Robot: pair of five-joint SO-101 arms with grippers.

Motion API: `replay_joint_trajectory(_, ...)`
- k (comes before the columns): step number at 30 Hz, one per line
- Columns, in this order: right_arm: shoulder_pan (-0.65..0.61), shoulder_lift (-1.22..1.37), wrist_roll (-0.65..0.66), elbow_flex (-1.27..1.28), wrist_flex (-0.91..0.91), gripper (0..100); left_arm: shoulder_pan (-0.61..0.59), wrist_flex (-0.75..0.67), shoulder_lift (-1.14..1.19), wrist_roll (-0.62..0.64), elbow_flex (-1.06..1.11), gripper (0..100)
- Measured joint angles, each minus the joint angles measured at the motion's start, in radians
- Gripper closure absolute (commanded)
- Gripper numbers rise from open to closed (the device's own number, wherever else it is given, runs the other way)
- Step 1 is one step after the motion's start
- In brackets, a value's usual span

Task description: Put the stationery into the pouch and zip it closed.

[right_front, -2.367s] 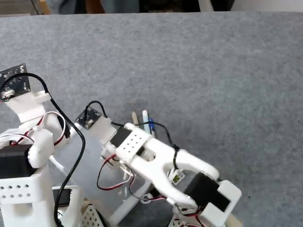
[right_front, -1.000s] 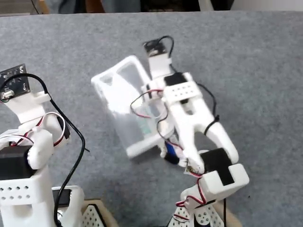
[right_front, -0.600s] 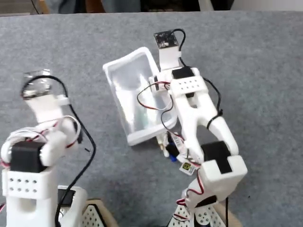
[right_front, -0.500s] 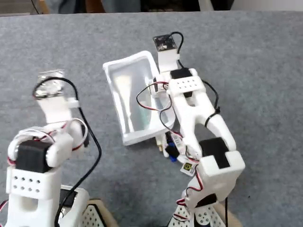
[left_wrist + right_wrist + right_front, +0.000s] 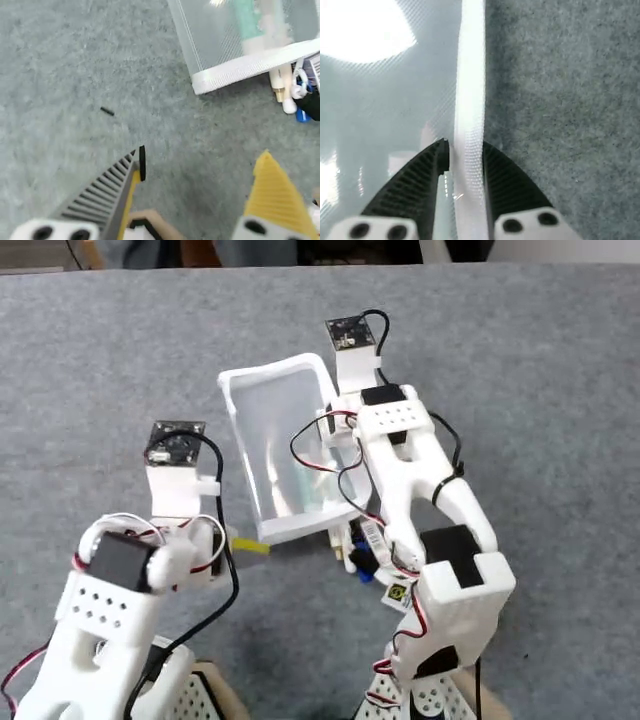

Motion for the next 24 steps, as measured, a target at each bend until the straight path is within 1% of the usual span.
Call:
replay_joint_trajectory(2, 0.0, 0.0, 0.0, 0.0, 0.0, 98.6, 0.014, -0.063, 0.0, -0.041, 0.064, 66)
replay_joint_trajectory(5, 0.0, 0.0, 0.0, 0.0, 0.0, 98.6, 0.063, -0.117, 0.0, -0.095, 0.13, 66)
replay_joint_trajectory(10, 0.0, 0.0, 0.0, -0.006, 0.011, 98.6, 0.135, -0.196, 0.0, -0.114, 0.15, 66)
replay_joint_trajectory(14, 0.0, 0.0, 0.0, -0.048, 0.071, 98.5, 0.133, -0.307, 0.0, -0.114, 0.189, 66)
replay_joint_trajectory(17, 0.0, 0.002, 0.0, -0.075, 0.117, 98.5, 0.107, -0.39, 0.0, -0.114, 0.245, 66)
replay_joint_trajectory(21, 0.0, 0.002, 0.0, -0.129, 0.204, 98.2, 0.074, -0.42, 0.0, -0.114, 0.285, 66)
replay_joint_trajectory(22, 0.002, 0.003, 0.0, -0.149, 0.232, 97.2, 0.063, -0.422, 0.0, -0.114, 0.288, 66)
replay_joint_trajectory(24, 0.002, 0.003, 0.0, -0.19, 0.284, 92.0, 0.04, -0.423, 0.0, -0.114, 0.29, 66)
